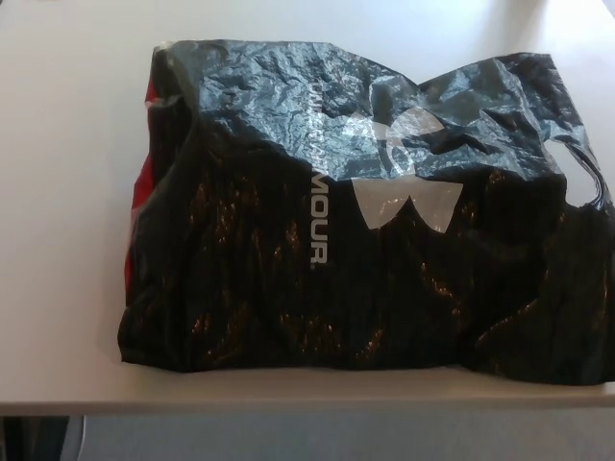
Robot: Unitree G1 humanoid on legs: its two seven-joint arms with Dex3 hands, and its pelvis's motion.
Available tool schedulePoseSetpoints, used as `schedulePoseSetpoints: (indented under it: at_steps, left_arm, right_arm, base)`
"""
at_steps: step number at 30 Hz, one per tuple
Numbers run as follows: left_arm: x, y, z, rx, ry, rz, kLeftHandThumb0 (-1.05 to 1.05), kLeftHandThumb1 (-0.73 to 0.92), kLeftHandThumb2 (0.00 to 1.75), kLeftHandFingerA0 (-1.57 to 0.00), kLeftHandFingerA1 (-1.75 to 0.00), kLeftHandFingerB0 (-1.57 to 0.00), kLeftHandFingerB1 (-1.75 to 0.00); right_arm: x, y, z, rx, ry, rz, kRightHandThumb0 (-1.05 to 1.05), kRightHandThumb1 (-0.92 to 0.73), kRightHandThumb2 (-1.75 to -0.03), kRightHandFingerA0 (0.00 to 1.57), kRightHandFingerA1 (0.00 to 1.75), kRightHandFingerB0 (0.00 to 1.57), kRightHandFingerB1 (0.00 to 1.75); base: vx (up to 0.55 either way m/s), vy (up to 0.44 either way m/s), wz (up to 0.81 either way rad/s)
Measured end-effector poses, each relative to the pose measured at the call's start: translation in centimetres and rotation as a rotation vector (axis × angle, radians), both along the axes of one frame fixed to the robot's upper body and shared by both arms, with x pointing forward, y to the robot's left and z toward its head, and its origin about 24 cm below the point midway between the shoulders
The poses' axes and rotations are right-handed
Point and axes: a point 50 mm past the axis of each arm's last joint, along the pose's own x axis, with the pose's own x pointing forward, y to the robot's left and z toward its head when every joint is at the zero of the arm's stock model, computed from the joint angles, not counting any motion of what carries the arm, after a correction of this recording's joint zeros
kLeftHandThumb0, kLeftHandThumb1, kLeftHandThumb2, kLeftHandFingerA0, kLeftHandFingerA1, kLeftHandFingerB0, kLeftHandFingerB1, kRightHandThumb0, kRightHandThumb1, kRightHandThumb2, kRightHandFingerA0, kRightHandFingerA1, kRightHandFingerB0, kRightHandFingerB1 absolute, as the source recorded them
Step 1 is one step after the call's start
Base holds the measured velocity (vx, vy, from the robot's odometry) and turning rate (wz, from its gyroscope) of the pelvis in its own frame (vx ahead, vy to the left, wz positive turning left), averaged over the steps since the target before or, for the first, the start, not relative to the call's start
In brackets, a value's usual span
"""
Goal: A plastic bag is kept in the middle of the desk and the robot uses both its hands to grab the bag from the left and right and brings its hands close together to compress the bag
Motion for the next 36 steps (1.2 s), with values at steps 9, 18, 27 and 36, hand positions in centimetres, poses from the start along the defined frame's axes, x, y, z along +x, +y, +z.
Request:
schedulePoseSetpoints:
  at_steps: [9,18,27,36]
  left_arm:
    - [-0.6,0.8,3.9,0.001,-0.256,0.019,-0.36,0.55,1.11,-0.02,-0.48,0.0,-0.47]
    - [-0.9,1.0,4.5,-0.017,-0.337,0.003,-0.37,0.51,1.09,-0.02,-0.49,0.0,-0.47]
    - [-1.6,1.0,4.8,-0.039,-0.356,-0.003,-0.74,0.65,1.05,-0.09,-0.46,-0.02,-0.37]
    - [-0.9,4.8,11.2,0.127,-0.583,0.017,-0.73,0.68,1.06,-0.04,-0.46,-0.07,-0.37]
  right_arm:
    - [-0.2,0.0,3.6,0.022,-0.226,0.031,-0.32,-0.65,-1.16,0.01,0.5,0.0,0.47]
    - [-0.5,-0.1,4.1,0.022,-0.281,0.073,-0.63,-0.85,-0.7,0.08,0.23,0.11,0.25]
    - [-1.0,-0.6,4.4,0.016,-0.276,0.076,-0.67,-0.92,-0.69,0.08,0.25,0.12,0.26]
    - [0.5,-4.0,9.4,-0.13,-0.481,-0.009,-0.69,-0.74,-1.0,0.04,0.37,0.06,0.34]
  base:
    - [0.0,0.0,0.0]
    - [0.0,0.0,0.0]
    - [0.0,0.0,0.0]
    - [0.0,0.0,0.0]
